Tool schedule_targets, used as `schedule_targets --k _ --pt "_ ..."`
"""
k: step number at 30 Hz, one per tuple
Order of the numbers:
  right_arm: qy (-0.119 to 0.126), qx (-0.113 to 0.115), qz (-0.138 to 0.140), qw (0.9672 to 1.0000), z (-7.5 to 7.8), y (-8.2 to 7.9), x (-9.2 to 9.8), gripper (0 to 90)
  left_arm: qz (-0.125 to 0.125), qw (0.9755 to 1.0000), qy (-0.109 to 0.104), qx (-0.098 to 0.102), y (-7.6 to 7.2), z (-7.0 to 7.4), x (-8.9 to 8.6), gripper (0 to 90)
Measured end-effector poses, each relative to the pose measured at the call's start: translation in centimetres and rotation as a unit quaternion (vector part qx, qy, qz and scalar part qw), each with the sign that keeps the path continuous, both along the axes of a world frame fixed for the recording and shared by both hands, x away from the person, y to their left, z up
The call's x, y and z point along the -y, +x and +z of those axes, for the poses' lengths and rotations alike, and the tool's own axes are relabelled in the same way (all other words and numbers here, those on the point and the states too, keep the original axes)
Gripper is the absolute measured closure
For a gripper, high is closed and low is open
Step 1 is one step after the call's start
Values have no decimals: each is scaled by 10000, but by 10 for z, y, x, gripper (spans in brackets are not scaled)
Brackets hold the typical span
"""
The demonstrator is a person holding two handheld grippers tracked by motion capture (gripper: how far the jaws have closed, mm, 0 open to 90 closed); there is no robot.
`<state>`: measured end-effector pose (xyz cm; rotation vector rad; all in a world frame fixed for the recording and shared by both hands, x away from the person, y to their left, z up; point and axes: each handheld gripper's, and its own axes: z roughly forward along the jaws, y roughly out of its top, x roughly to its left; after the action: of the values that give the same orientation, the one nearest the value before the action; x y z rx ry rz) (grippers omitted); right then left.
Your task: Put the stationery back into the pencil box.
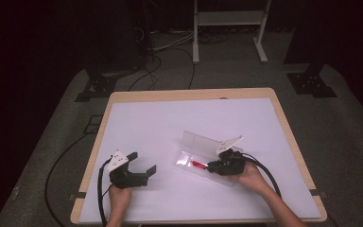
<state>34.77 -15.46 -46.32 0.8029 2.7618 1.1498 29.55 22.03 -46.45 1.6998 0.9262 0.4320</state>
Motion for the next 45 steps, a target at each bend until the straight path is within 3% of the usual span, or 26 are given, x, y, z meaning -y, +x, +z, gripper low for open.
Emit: schedule_targets --k 7,10,13,18,26,45 --pt "-22 -41 0 10000 -3 1 -1 779 15 10000 -39 2 -1 0 -1 0" --pt "27 -34 -27 10000 -2 2 1 724 15 10000 -49 -11 -1 0 -1 0" --pt "188 -20 -29 9998 2 0 6 697 16 10000 -40 1 -1 0 -1 0" --pt "255 86 -75 9996 10 -6 16 645 18 10000 -41 -5 -1 0 -1 0" --pt "463 76 -147 9988 21 -15 35 575 1 10000 16 8 -1 0 0 0" --pt "577 320 -282 9974 37 -32 68 542 0 10000 22 -3 -1 0 0 0"
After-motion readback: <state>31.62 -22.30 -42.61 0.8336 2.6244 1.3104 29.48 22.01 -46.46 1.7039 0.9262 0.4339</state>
